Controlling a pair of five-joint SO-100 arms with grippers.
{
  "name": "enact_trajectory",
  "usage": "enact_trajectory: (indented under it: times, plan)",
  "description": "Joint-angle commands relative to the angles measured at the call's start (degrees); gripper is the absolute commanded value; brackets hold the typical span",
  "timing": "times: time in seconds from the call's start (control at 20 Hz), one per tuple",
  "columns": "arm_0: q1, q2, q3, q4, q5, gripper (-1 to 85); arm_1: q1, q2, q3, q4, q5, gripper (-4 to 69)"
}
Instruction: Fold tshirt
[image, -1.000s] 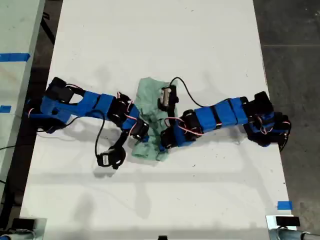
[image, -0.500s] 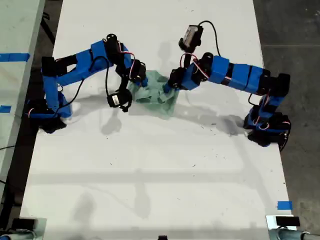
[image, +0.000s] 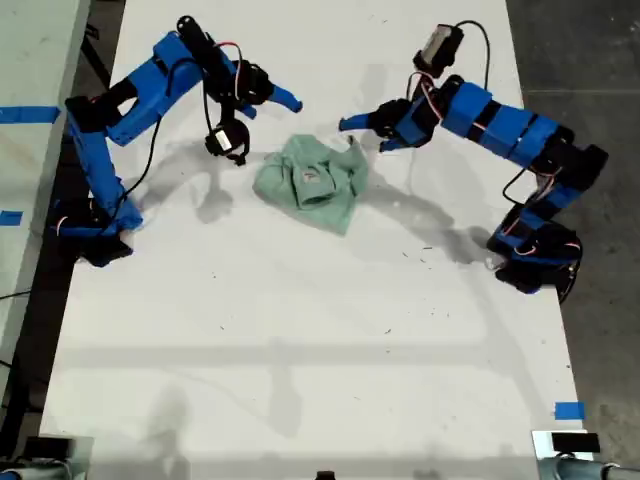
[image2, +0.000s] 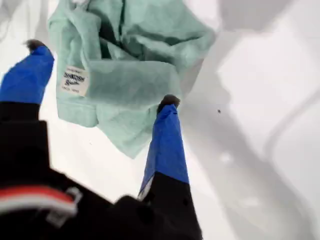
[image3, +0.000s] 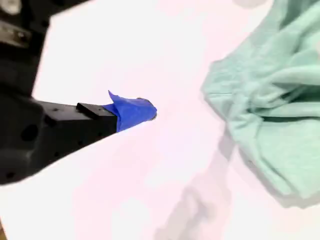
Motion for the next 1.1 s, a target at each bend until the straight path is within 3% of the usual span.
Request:
enact_trajectory:
  times: [0.0, 0.1, 0.25, 0.35, 0.45, 0.5, 0.7, 0.8, 0.85, 0.9, 0.95, 1.05]
  plan:
    - [-4.4, 14.2, 8.0, -0.4, 1.5, 37.0, 6.2, 17.7, 10.5, 0.4, 0.0, 38.5]
    - [-4.6, 27.1, 26.0, -7.7, 1.2, 36.0, 7.5, 31.6, 23.0, -1.1, 1.1, 35.2]
    - [0.0, 50.2, 57.2, -21.7, -2.5, 28.3, 2.7, 59.1, 45.3, -4.7, 5.4, 19.7]
    - [4.8, 63.6, 74.1, -27.2, -7.5, 19.0, -2.5, 76.6, 55.3, -0.6, 12.0, 9.0]
    - [10.4, 75.2, 88.2, -32.0, -11.9, 1.8, -8.2, 86.8, 62.8, 3.9, 18.3, -0.1]
    - [12.6, 80.6, 94.5, -33.7, -13.4, 0.1, -11.0, 91.0, 66.4, 5.4, 21.1, -2.0]
    - [18.1, 92.8, 110.3, -29.1, -21.4, 0.1, -19.2, 95.4, 77.1, 6.3, 30.8, -2.0]
    - [20.3, 105.1, 120.5, -32.0, -21.1, 0.1, -20.4, 95.3, 78.8, 5.4, 31.6, -1.8]
    - [20.1, 116.1, 122.5, -22.1, -20.8, 2.1, -20.5, 95.3, 79.3, 4.0, 33.0, 0.1]
    - [18.8, 118.2, 121.3, -12.0, -21.7, 1.9, -20.0, 95.2, 80.0, 2.5, 31.5, 1.7]
    - [17.0, 118.1, 122.3, -6.9, -21.7, 3.4, -17.8, 95.3, 80.0, 2.5, 25.3, 1.7]
    - [18.3, 118.0, 122.3, -5.8, -19.4, 6.3, -14.2, 95.3, 80.0, 2.6, 11.2, 1.8]
